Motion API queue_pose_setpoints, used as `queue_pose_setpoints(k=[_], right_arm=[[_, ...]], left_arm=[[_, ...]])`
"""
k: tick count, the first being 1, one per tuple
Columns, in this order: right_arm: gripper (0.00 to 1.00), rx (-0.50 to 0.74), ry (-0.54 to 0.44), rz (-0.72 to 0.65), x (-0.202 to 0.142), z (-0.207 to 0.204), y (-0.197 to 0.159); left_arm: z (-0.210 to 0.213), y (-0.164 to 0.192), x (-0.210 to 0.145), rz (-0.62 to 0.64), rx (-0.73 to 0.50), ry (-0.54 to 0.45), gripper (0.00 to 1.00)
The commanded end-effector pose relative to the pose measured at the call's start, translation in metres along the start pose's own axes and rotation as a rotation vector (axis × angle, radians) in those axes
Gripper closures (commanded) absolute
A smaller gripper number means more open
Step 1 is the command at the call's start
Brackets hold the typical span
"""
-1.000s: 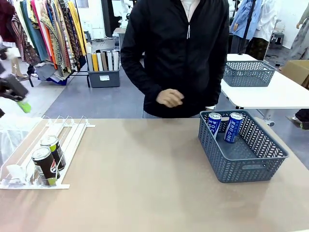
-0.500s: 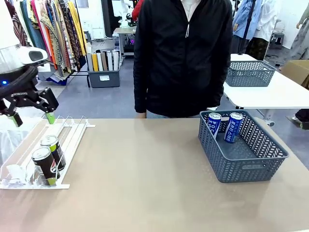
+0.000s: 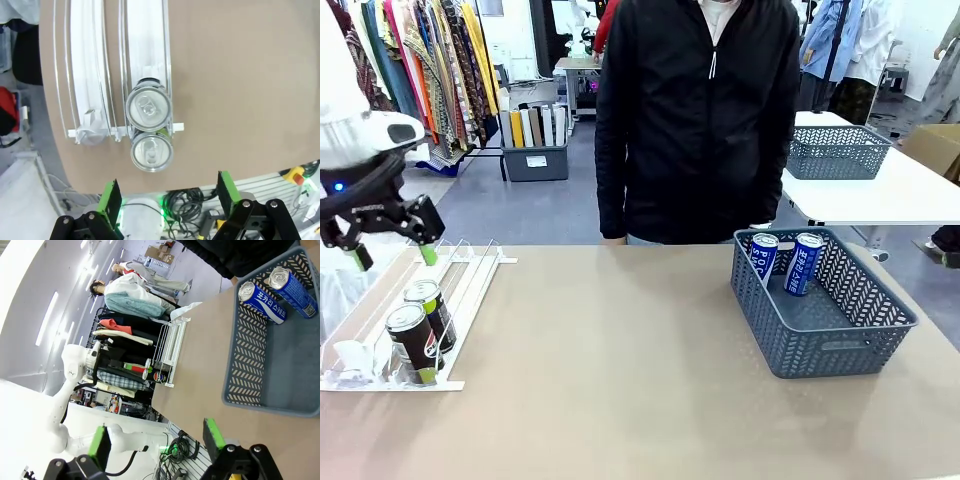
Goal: Retrieve and store the cans from the dispenser.
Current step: Pick up one can from the Automatic Can Dispenser and place it in the middle of the table.
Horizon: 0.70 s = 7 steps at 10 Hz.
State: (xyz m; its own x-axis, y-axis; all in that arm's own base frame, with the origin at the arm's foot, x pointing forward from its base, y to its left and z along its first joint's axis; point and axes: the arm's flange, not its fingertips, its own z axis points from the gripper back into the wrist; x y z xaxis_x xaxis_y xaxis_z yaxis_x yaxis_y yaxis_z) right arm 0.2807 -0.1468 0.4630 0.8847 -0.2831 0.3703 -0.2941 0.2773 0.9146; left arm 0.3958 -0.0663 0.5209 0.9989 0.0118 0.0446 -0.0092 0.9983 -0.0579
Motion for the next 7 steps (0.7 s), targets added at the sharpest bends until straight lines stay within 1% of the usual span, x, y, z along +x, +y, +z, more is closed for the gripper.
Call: queue_pose_setpoints(k=[1,3,5,6,7], right_arm=[[0.0,0.025,-0.021,0.013,0.004,-0.002,0.004],[0.0,0.025,-0.021,0.013,0.004,-0.002,0.004],[0.0,0.025,-0.021,0.013,0.004,-0.002,0.004],[0.0,0.025,-0.021,0.013,0.004,-0.002,0.004],[0.0,0.025,-0.021,0.013,0.004,-0.002,0.004]], left_arm=[[-0.027,0.024,-0.023,0.012,-0.019,-0.012,0.0],[-0.053,0.026,-0.024,-0.005,-0.056,0.025,0.0],[-0.079,0.026,-0.017,0.068,-0.018,0.049,0.0],[-0.089,0.026,-0.011,0.058,-0.053,0.055,0.0],[-0.097,0.026,-0.008,0.084,-0.028,0.057,0.0]])
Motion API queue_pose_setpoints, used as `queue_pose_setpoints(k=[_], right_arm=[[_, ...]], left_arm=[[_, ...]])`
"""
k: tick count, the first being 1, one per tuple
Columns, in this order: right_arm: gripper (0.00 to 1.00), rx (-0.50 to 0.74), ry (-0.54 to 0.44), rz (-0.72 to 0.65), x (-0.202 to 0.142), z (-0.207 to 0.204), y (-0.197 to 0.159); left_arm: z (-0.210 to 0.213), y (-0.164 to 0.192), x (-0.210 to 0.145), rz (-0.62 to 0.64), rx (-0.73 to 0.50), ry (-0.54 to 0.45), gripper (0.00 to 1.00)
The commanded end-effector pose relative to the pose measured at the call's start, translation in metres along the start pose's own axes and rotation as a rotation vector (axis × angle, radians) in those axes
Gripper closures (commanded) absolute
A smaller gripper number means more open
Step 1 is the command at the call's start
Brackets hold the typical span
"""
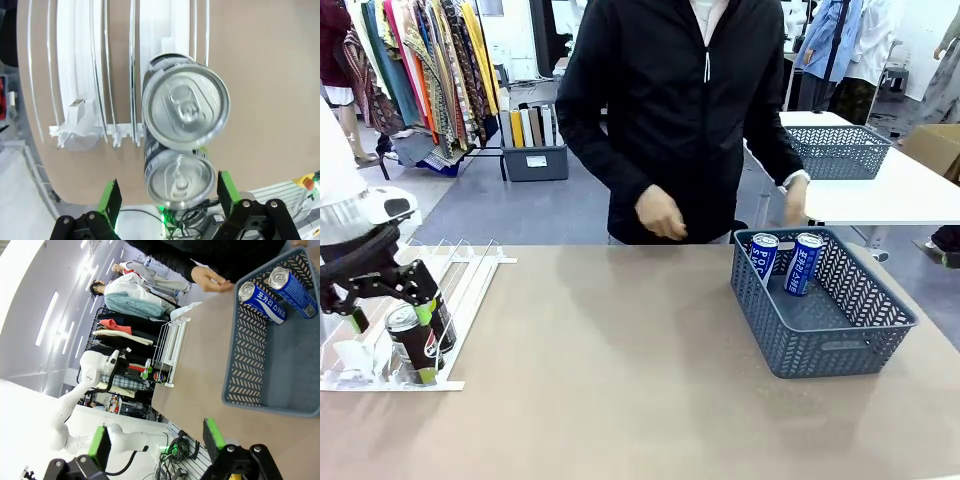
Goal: Retrieve and store the cans from the dispenser.
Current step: Pick up one can from the Automatic Can Dispenser and place it in the middle of the table.
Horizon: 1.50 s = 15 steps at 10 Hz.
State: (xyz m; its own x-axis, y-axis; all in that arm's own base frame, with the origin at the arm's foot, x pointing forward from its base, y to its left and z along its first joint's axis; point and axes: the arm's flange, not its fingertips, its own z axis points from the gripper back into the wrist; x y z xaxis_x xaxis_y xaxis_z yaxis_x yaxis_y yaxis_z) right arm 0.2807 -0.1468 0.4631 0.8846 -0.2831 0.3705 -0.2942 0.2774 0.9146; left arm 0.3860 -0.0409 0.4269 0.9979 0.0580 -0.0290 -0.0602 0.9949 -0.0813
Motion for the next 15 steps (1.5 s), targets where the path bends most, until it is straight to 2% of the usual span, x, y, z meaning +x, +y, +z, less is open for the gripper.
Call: queue_pose_setpoints(k=[1,7,8,9,10,12,15], right_arm=[[0.0,0.025,-0.021,0.013,0.004,-0.002,0.003],[0.0,0.025,-0.021,0.013,0.004,-0.002,0.003],[0.0,0.025,-0.021,0.013,0.004,-0.002,0.003],[0.0,0.025,-0.021,0.013,0.004,-0.002,0.003],[0.0,0.025,-0.021,0.013,0.004,-0.002,0.003],[0.0,0.025,-0.021,0.013,0.004,-0.002,0.003],[0.0,0.025,-0.021,0.013,0.004,-0.002,0.003]], left_arm=[[-0.012,-0.008,0.012,0.028,-0.011,0.005,0.0],[-0.023,-0.017,0.017,0.014,-0.01,0.008,0.0],[-0.022,-0.018,0.016,0.008,-0.009,0.012,0.35],[-0.021,-0.02,0.016,0.013,0.017,0.012,0.94],[-0.02,-0.021,0.014,0.008,0.033,0.026,1.0],[-0.017,-0.018,0.01,0.02,0.044,0.065,1.0],[-0.015,-0.016,0.01,0.04,0.031,0.056,1.0]])
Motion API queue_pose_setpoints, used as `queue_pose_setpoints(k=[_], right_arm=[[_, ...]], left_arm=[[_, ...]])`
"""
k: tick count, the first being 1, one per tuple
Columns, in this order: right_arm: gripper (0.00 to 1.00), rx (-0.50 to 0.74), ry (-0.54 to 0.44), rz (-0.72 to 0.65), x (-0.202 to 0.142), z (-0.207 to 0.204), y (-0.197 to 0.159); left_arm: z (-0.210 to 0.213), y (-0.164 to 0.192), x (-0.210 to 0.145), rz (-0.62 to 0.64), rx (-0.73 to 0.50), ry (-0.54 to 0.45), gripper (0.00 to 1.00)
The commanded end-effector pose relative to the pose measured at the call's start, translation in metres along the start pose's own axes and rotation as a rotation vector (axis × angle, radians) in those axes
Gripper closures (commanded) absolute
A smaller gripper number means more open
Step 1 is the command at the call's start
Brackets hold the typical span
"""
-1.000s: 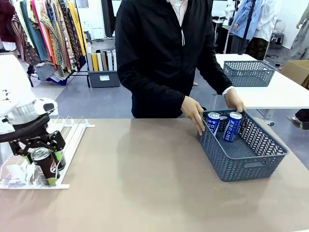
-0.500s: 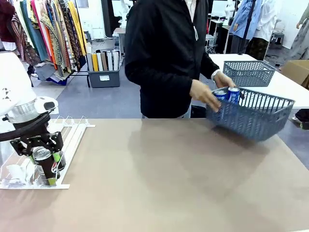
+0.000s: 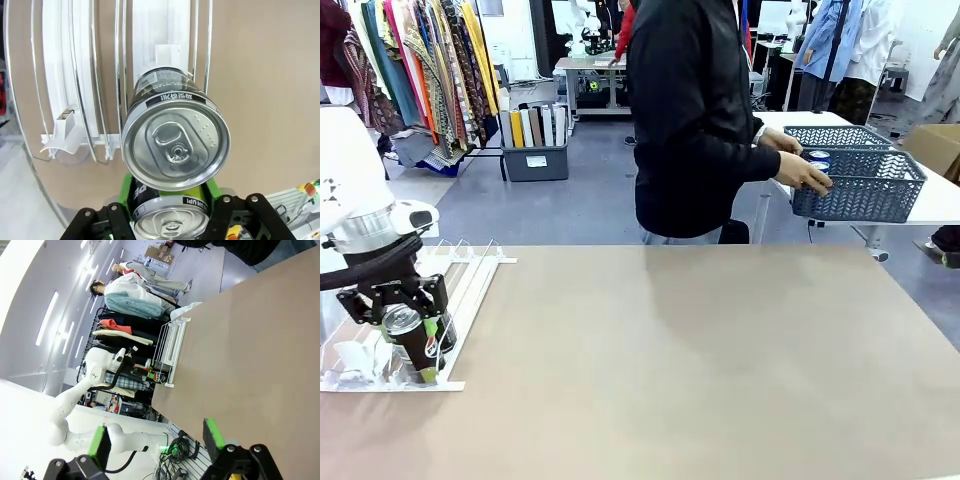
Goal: Retrieve and store the cans from the dispenser.
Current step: Pick up one can from the Automatic Can Dispenser and place it in the middle of the table.
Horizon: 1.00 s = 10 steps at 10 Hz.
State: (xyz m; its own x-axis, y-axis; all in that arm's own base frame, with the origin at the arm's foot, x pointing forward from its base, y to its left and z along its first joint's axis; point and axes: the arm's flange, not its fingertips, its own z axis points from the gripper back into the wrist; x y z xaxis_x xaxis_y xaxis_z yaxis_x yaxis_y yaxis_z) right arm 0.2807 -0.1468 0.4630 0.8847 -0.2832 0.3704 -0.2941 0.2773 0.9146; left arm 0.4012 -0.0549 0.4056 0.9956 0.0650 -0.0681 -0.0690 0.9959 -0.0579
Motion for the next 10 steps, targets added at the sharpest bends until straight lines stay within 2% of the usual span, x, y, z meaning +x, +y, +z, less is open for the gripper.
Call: queue_pose_setpoints(k=[1,3,5,6,9,10], right_arm=[[0.0,0.025,-0.021,0.013,0.004,-0.002,0.004],[0.0,0.025,-0.021,0.013,0.004,-0.002,0.004],[0.0,0.025,-0.021,0.013,0.004,-0.002,0.004],[0.0,0.025,-0.021,0.013,0.004,-0.002,0.004],[0.0,0.025,-0.021,0.013,0.004,-0.002,0.004],[0.0,0.025,-0.021,0.013,0.004,-0.002,0.004]], left_arm=[[0.011,0.0,-0.007,0.039,-0.001,0.001,1.0],[0.034,0.006,-0.017,0.037,-0.023,-0.037,1.0],[0.085,0.019,-0.042,0.043,-0.067,-0.067,1.0],[0.113,0.027,-0.057,0.002,-0.088,-0.076,1.0],[0.156,0.042,-0.095,-0.083,-0.175,-0.236,1.0],[0.161,0.051,-0.107,-0.107,-0.252,-0.28,1.0]])
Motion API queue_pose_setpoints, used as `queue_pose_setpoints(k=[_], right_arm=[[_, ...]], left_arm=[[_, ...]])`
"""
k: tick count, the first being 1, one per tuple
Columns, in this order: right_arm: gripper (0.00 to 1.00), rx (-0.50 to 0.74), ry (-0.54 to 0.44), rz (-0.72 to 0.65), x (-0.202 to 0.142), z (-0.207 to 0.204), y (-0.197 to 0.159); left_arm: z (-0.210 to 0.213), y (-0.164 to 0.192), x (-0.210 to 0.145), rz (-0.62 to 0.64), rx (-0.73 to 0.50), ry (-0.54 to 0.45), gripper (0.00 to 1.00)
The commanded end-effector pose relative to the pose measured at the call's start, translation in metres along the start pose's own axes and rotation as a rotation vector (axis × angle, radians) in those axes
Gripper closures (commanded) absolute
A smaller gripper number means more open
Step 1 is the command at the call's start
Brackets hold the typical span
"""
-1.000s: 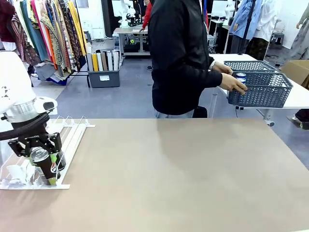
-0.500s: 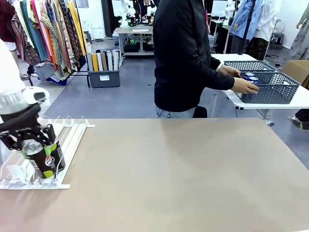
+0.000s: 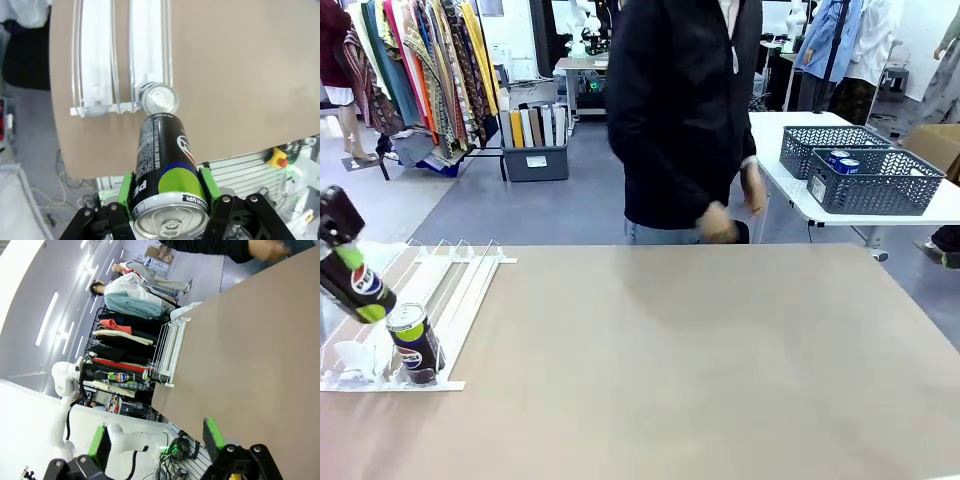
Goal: Retrieve and store the cans from the dispenser.
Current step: Pick up one can from the Automatic Can Dispenser and place it in the middle of the table.
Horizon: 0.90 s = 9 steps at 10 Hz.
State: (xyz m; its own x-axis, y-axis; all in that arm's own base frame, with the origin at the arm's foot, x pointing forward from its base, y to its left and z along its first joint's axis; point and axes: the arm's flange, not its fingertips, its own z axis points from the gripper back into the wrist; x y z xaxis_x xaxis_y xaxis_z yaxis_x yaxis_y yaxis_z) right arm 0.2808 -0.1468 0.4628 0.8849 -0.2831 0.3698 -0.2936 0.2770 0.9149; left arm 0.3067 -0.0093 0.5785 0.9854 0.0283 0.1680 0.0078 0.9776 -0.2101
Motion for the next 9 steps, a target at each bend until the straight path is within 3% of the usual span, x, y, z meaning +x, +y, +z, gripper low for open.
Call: queue_pose_setpoints(k=[1,2,6,7,9], right_arm=[[0.0,0.025,-0.021,0.014,0.004,-0.002,0.004],[0.0,0.025,-0.021,0.014,0.004,-0.002,0.004],[0.0,0.025,-0.021,0.014,0.004,-0.002,0.004],[0.0,0.025,-0.021,0.014,0.004,-0.002,0.004],[0.0,0.025,-0.021,0.014,0.004,-0.002,0.004]], left_arm=[[-0.003,0.021,-0.015,0.016,-0.151,-0.062,1.0],[0.0,0.0,0.0,0.0,0.0,0.0,1.0],[-0.006,0.002,-0.005,0.004,-0.027,-0.002,1.0],[-0.01,-0.022,0.016,-0.08,-0.082,-0.007,1.0],[-0.004,-0.108,0.058,-0.198,-0.054,-0.071,1.0]])
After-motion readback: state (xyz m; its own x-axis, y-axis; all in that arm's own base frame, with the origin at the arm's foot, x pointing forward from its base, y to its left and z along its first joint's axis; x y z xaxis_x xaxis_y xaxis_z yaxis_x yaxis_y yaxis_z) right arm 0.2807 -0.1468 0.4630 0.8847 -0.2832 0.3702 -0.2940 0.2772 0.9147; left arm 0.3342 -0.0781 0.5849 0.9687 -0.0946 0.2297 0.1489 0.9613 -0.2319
